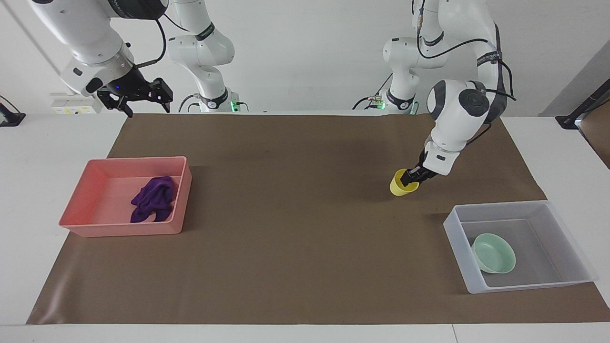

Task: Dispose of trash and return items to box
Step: 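Grasp the yellow cup with the left gripper and carry it to the box, then lower the yellow cup into the green bowl and open the left gripper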

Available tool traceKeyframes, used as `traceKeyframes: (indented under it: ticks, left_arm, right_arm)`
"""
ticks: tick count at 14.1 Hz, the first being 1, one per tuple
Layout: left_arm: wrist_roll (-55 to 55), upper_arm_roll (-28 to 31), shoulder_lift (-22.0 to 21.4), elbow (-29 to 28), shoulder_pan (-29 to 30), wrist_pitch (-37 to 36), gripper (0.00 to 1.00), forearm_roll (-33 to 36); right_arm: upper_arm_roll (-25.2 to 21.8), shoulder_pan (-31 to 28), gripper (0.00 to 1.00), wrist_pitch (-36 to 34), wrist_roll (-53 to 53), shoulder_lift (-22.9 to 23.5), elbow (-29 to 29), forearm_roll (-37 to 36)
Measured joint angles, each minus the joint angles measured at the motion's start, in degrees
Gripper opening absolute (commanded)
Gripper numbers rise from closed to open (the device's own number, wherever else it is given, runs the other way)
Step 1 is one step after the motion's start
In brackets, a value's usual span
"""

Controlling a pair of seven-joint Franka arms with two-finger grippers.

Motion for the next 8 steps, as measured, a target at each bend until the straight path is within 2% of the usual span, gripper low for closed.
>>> traceKeyframes:
  ticks: [4,6,8]
  left_arm:
    - [0.46,0.71,1.22,13.29,6.24,-5.23,0.00,0.00]
    - [0.90,0.88,4.22,20.35,10.04,-5.49,0.00,0.02]
    - [2.81,0.94,7.90,24.73,13.54,-4.83,0.00,0.03]
  right_arm:
    - [0.00,0.00,1.00,0.00,0.00,0.00,0.00,0.00]
    - [0.00,-0.01,1.00,0.00,0.00,-0.01,0.00,0.00]
    - [-0.02,-0.07,1.00,0.00,0.00,-0.01,0.00,0.00]
